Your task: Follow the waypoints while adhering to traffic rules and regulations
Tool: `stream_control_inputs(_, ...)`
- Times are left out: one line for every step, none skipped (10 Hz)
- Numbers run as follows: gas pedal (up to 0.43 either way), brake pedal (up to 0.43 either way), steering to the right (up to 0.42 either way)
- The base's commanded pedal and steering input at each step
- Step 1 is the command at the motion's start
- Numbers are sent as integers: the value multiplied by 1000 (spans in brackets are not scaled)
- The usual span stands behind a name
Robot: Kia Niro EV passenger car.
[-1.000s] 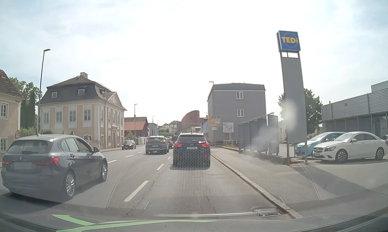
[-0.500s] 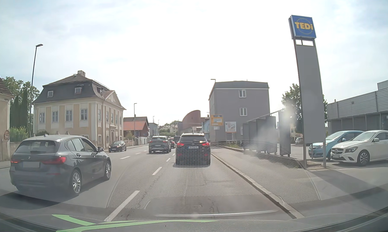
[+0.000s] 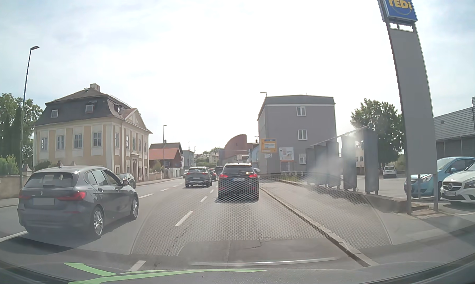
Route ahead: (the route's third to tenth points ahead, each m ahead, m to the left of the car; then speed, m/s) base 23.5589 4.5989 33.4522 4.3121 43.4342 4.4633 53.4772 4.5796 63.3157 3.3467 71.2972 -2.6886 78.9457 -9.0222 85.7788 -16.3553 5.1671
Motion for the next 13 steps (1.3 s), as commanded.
stream_control_inputs(311,0,-10)
stream_control_inputs(311,0,-9)
stream_control_inputs(299,0,-7)
stream_control_inputs(268,0,-6)
stream_control_inputs(260,0,-6)
stream_control_inputs(248,0,-6)
stream_control_inputs(240,0,-6)
stream_control_inputs(228,0,-5)
stream_control_inputs(209,0,-5)
stream_control_inputs(209,0,-5)
stream_control_inputs(209,0,-5)
stream_control_inputs(209,0,-5)
stream_control_inputs(209,0,-5)
